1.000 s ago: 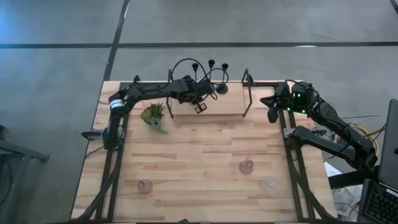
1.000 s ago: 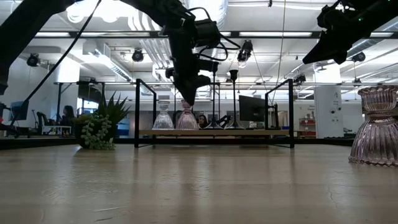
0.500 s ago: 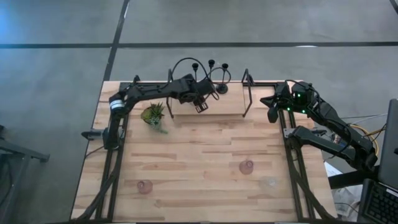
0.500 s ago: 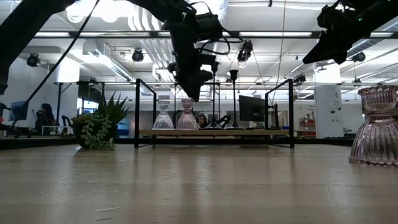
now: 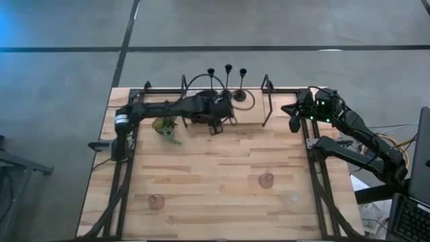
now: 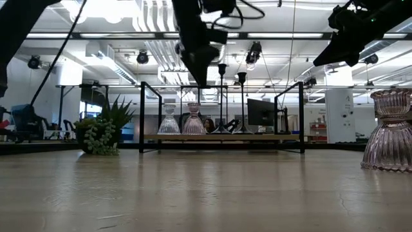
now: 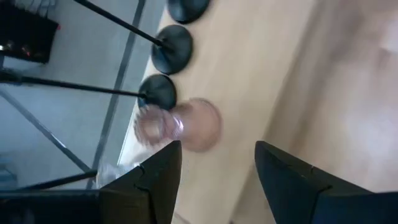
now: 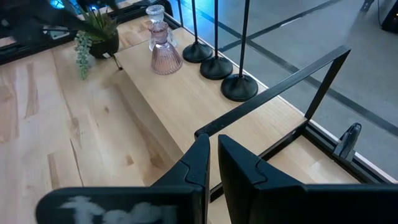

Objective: Pick & Place candle stick holders
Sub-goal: Put the bottom pink candle holder on the shelf aligned with the other pink candle holder

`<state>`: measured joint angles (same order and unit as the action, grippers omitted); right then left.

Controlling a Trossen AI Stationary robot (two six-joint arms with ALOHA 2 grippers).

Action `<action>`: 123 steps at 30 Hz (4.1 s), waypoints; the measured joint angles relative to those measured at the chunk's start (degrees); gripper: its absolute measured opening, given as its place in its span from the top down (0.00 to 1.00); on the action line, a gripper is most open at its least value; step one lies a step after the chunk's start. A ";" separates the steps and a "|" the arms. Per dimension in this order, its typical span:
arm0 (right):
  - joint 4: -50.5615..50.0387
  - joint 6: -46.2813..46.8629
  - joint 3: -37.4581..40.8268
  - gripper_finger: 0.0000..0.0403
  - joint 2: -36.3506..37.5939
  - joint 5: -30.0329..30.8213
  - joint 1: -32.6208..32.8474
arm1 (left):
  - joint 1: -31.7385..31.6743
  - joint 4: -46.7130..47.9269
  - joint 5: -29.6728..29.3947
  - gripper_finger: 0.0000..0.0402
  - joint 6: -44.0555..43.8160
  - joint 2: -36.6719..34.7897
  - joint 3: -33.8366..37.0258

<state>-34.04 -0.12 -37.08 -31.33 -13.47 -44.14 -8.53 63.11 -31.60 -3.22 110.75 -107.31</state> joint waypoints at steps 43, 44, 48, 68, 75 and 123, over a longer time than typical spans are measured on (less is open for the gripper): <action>0.02 0.00 0.01 0.93 0.00 0.02 0.00 | 31.76 6.20 19.34 0.61 -64.43 -24.75 28.68; 0.00 0.01 0.00 0.93 0.00 0.02 0.00 | 32.06 6.92 21.35 0.61 -67.49 -25.11 28.68; 0.01 0.00 0.01 0.93 0.00 0.01 0.01 | 33.91 7.99 29.55 0.61 -70.05 -26.15 28.75; 0.02 0.00 0.00 0.93 0.00 0.00 0.02 | 50.62 5.66 30.02 0.62 -102.57 -25.98 35.83; 0.00 0.06 0.00 0.93 -0.02 0.00 0.00 | 54.89 4.15 30.56 0.62 -112.51 -25.94 37.02; 0.00 0.04 0.00 0.93 0.00 0.00 0.00 | 31.66 -7.65 29.59 0.92 -70.67 -24.98 48.72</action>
<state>-34.04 -0.08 -37.08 -31.33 -13.47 -44.14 23.13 55.46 -2.01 -73.90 85.78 -58.59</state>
